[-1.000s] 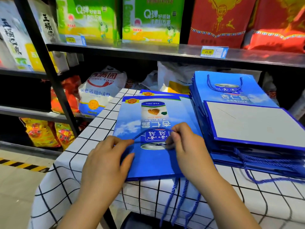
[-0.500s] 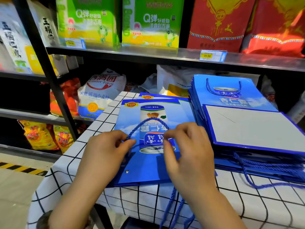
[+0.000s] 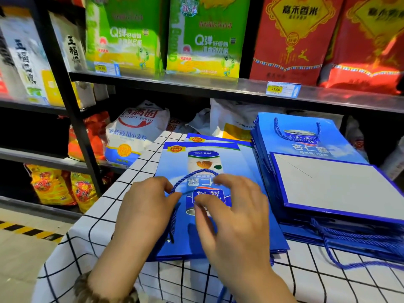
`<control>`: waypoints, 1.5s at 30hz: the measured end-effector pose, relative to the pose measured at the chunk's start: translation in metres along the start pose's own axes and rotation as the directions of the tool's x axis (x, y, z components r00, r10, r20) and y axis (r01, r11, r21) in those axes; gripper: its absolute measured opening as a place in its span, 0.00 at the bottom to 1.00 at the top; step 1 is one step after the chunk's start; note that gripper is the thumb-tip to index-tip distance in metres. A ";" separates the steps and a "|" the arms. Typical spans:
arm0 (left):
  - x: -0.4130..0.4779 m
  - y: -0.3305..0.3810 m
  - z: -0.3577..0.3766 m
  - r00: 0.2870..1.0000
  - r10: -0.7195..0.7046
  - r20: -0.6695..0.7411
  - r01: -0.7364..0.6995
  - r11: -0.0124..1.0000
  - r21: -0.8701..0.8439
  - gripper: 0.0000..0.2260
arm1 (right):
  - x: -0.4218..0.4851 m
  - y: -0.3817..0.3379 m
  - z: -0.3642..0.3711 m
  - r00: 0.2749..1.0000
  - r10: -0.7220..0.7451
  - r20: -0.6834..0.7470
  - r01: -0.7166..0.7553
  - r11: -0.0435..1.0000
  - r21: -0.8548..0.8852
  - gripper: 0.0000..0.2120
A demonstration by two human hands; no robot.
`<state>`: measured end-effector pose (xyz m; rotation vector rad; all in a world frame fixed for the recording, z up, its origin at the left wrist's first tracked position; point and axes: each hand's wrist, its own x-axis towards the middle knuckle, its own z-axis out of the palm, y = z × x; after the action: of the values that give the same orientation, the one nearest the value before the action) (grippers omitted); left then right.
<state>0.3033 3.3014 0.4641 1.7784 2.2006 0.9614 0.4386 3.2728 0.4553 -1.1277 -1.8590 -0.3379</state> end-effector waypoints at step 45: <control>-0.040 -0.056 -0.026 0.945 0.265 0.193 -0.286 0.954 0.090 0.38 | 0.024 -0.006 0.024 0.658 0.189 0.729 -0.633 0.663 0.399 0.15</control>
<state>0.2559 3.2494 0.4422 2.1774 1.9699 0.6966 0.4162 3.2976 0.4631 -1.2260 -1.9087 1.0433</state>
